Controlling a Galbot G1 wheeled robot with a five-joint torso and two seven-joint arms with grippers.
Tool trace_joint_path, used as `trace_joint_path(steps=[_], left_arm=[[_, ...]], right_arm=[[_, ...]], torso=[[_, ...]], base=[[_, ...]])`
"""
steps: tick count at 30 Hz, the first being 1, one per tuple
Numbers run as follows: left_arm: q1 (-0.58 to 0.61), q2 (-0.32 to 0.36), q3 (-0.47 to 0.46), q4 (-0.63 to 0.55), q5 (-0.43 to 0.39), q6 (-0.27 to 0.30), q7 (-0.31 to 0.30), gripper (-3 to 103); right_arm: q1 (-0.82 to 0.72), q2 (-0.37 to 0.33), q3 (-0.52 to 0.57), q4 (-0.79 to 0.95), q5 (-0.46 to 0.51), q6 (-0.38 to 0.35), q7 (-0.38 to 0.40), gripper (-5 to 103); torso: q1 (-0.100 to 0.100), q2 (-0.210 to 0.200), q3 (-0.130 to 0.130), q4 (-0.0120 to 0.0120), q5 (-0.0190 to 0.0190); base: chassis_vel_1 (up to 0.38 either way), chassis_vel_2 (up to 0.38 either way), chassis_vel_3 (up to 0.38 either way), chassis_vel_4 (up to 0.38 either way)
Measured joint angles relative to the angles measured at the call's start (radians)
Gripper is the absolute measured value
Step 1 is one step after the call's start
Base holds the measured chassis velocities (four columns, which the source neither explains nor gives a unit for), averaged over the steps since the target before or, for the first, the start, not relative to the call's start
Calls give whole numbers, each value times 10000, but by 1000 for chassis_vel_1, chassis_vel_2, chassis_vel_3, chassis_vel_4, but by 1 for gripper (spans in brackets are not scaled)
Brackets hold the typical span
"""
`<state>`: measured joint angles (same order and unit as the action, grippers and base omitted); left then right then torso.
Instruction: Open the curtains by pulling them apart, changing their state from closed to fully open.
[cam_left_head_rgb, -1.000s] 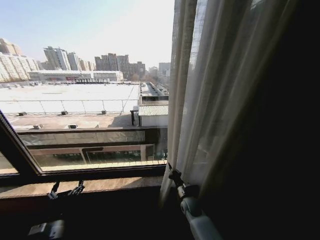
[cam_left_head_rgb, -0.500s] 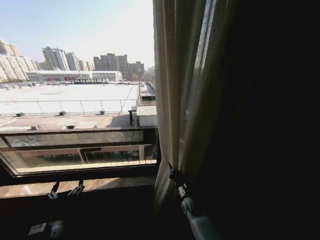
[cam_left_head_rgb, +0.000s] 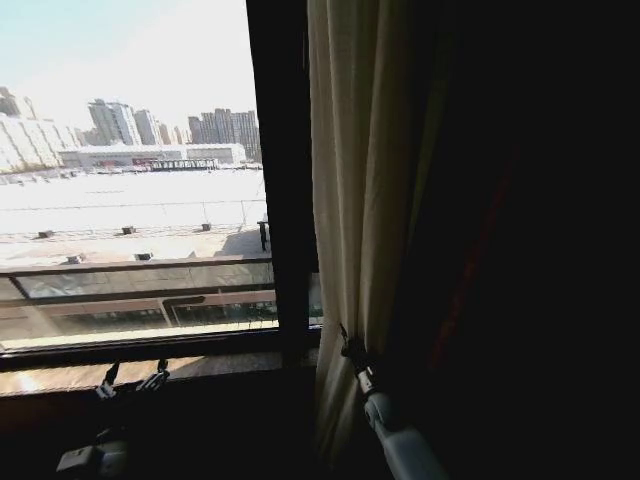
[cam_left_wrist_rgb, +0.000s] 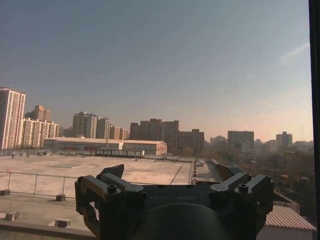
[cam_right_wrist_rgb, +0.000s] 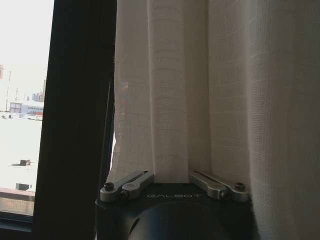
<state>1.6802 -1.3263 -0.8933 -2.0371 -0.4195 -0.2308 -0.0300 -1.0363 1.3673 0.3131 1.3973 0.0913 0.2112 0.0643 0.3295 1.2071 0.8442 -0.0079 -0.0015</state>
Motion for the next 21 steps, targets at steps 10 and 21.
trace_joint_path(steps=[10,21], left_arm=[[0,0,-3,-1,0,0,-7,100],[0,0,-1,0,0,1,-6,100]], right_arm=[[116,-357,962,-231,-496,-845,2145,0],[-402,-396,364,802,-128,-1204,2288,0]], torso=[[-1,0,0,-2,17],[-2,0,0,-2,13]], base=[[24,25,-29,-19],[0,0,0,0]])
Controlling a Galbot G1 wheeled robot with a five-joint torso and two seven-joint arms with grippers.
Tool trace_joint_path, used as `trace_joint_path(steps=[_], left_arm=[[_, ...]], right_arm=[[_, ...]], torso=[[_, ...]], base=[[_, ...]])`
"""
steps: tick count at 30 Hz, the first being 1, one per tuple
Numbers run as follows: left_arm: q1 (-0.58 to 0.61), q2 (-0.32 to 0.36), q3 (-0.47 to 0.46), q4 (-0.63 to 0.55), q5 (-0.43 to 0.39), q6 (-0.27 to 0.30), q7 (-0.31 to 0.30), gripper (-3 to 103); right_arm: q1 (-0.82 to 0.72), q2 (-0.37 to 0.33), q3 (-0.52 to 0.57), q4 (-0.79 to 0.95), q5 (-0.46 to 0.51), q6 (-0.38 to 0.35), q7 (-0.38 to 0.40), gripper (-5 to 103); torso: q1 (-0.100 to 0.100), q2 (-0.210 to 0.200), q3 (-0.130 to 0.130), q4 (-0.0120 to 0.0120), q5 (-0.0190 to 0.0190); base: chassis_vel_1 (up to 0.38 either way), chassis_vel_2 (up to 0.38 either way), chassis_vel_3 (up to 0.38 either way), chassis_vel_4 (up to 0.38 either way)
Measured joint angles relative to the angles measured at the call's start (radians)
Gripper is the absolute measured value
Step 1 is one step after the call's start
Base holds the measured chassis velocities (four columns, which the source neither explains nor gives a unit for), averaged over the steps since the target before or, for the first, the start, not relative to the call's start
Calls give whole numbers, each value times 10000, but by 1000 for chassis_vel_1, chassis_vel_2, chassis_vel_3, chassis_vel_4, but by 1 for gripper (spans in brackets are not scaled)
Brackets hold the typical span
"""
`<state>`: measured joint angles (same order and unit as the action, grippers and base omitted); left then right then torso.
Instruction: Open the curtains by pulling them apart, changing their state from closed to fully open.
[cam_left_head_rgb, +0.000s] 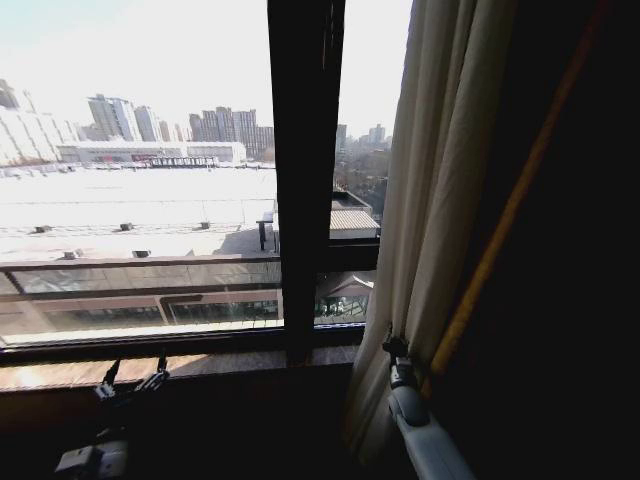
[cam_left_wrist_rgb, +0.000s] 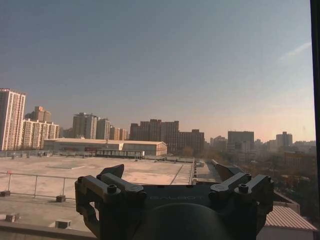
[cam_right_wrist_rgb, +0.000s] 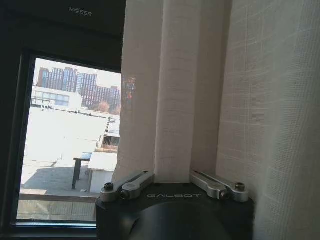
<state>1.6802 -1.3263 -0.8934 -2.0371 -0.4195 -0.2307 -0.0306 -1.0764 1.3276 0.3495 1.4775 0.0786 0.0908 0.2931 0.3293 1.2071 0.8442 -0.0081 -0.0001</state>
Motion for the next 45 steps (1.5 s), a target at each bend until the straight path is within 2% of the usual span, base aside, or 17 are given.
trace_joint_path(steps=[2,4,5,8,12,14,15,16,18,20,21,22,23,26,29,32,45], left_arm=[[0,0,0,0,0,0,1,100],[0,0,0,0,0,0,0,100],[0,-1,0,0,0,0,1,100],[0,0,0,0,0,0,1,100],[0,0,0,0,0,0,1,100],[0,0,0,0,0,0,1,100],[0,0,0,0,0,0,2,100],[0,-1,0,0,0,0,1,100],[0,0,1,0,0,0,1,100],[0,-1,0,0,0,0,1,100],[0,0,0,0,0,0,1,100],[0,0,0,0,0,1,1,100],[0,0,0,0,0,0,1,100],[0,0,0,0,0,0,1,100],[0,0,0,0,0,0,1,100],[0,0,1,0,0,1,1,100],[0,0,1,0,0,0,2,100]], right_arm=[[-110,-28,-104,188,72,-28,-174,0],[-428,-106,-291,687,326,-111,-740,4],[-561,-145,-333,901,505,-127,-952,10],[-826,-231,-380,1235,889,-39,-1261,15],[-1220,-393,-282,1599,749,6,-1355,37],[-1328,-447,-261,1724,763,-4,-1399,37],[-1572,-559,-241,2022,833,-32,-1470,48],[-1664,-598,-234,2147,854,-47,-1485,48],[-1993,-700,-201,2621,924,-102,-1498,59],[-2077,-716,-195,2738,934,-109,-1497,59],[-2243,-733,-186,2979,948,-118,-1498,70],[-2306,-732,-187,3080,949,-119,-1500,70],[-2334,-727,-186,3125,949,-119,-1500,76],[-2355,-720,-186,3158,949,-119,-1500,81],[-2356,-712,-182,3162,947,-120,-1500,96],[-2354,-708,-180,3162,946,-119,-1501,100],[-2330,-697,-178,3124,938,-118,-1500,100]], torso=[[0,0,1,0,0],[1,-1,1,0,1],[1,0,1,-1,0],[1,0,1,-1,-2],[0,0,0,0,-1],[0,1,0,0,-1],[1,0,1,-1,-1],[1,0,1,-1,-1],[1,0,0,-1,-1],[0,0,0,-1,-1],[0,0,0,-1,-2],[0,1,0,-1,-2],[0,0,-1,-1,-2],[0,1,0,0,-2],[1,0,1,-1,-1],[0,0,0,0,-1],[1,0,0,-1,-1]], base=[[0,0,0,0],[0,0,0,0],[0,0,0,0],[0,0,0,0],[0,0,0,0],[0,0,0,0],[0,0,0,0],[0,0,0,0],[0,0,0,0],[0,0,0,0],[0,0,0,0],[0,0,0,0],[0,0,0,0],[0,0,0,0],[0,0,0,0],[0,0,0,0],[0,0,0,0]])
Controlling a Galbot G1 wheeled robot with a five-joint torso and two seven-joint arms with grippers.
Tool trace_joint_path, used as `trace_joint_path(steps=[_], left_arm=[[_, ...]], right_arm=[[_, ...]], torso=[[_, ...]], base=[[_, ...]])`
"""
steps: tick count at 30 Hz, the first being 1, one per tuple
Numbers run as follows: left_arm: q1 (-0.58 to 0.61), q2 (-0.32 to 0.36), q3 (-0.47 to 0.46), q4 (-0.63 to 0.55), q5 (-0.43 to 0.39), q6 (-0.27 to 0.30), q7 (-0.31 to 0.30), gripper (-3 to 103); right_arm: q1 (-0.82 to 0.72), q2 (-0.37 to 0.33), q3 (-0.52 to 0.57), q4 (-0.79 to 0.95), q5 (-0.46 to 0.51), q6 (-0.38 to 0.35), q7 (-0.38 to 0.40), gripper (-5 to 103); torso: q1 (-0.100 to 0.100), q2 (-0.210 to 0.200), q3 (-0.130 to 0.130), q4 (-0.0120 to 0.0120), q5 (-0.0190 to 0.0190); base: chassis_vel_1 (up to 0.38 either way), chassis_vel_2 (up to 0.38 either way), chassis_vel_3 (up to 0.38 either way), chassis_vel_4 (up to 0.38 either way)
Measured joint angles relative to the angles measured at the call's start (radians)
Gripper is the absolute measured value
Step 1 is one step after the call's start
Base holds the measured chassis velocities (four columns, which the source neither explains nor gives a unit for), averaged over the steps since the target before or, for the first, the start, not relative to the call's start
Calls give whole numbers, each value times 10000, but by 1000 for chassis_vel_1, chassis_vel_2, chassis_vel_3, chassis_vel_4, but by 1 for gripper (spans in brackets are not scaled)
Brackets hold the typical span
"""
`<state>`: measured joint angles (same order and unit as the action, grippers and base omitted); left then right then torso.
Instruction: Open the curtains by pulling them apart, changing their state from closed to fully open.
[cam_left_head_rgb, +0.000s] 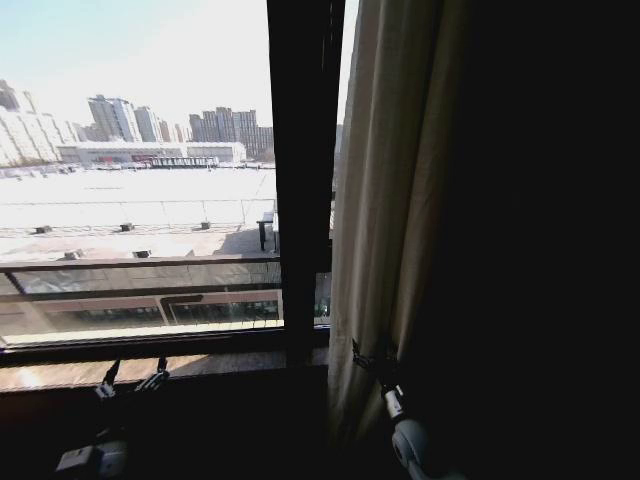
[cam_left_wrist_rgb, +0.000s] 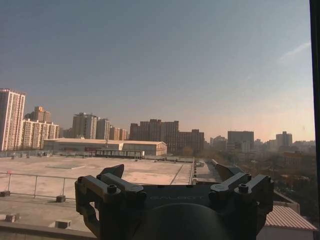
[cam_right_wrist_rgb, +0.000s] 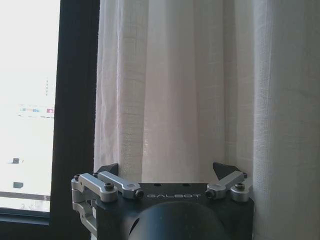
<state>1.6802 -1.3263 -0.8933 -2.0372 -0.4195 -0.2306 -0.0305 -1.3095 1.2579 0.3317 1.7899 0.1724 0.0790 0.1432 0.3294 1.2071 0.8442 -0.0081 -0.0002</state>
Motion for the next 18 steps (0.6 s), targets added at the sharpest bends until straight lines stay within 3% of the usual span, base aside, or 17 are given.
trace_joint_path(steps=[9,18], left_arm=[[0,-1,1,0,0,0,1,100],[0,-1,0,1,0,0,1,100]], right_arm=[[8,3,2,-15,-6,6,3,100],[12,7,0,-21,-6,15,8,100]], torso=[[2,0,0,-1,0],[0,0,-1,0,-2]], base=[[93,28,-96,-35],[259,175,-257,-146]])
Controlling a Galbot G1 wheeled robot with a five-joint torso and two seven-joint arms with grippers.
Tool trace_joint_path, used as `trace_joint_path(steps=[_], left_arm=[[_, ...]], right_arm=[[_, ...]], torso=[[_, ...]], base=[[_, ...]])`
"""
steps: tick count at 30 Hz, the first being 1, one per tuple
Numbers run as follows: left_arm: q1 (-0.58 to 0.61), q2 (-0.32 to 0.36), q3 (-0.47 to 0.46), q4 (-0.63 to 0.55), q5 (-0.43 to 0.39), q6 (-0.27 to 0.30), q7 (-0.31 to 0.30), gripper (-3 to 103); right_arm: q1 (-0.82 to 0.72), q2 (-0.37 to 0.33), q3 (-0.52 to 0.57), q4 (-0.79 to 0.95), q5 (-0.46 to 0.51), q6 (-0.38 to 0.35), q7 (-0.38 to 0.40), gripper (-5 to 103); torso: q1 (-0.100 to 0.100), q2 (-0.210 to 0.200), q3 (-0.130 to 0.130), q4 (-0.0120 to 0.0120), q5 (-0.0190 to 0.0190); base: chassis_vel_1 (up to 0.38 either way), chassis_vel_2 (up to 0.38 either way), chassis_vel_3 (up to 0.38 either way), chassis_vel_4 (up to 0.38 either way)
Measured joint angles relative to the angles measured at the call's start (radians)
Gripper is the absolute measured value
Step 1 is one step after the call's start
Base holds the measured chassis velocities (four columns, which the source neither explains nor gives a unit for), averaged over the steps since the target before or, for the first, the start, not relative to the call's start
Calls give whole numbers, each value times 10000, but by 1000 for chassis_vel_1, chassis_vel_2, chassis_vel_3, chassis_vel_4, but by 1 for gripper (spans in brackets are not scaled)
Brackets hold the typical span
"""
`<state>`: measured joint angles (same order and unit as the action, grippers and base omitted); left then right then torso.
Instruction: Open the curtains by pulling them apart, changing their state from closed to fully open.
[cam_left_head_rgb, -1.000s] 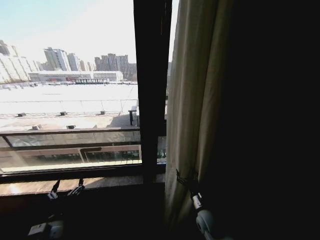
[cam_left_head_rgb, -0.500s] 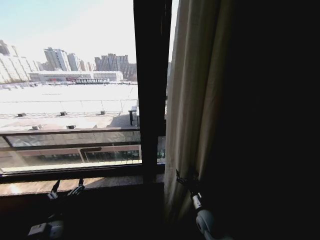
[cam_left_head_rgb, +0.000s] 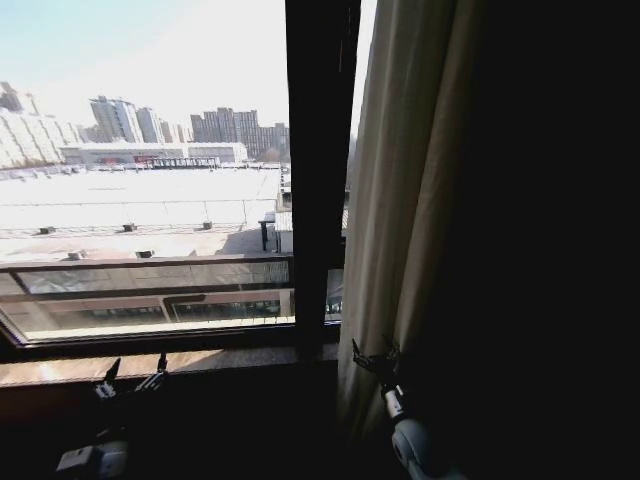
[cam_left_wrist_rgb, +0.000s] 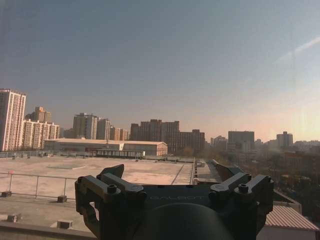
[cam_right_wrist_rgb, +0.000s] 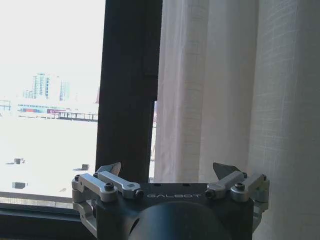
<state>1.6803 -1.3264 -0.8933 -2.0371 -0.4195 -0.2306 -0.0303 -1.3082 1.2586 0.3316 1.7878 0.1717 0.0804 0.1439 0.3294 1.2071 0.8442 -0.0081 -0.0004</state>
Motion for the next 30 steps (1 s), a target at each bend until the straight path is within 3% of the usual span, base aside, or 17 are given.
trace_joint_path(steps=[30], left_arm=[[0,0,0,0,0,0,-1,100]], right_arm=[[6,1,-1,-6,-1,7,6,100]], torso=[[0,-1,1,0,2]], base=[[362,321,-372,-321]])
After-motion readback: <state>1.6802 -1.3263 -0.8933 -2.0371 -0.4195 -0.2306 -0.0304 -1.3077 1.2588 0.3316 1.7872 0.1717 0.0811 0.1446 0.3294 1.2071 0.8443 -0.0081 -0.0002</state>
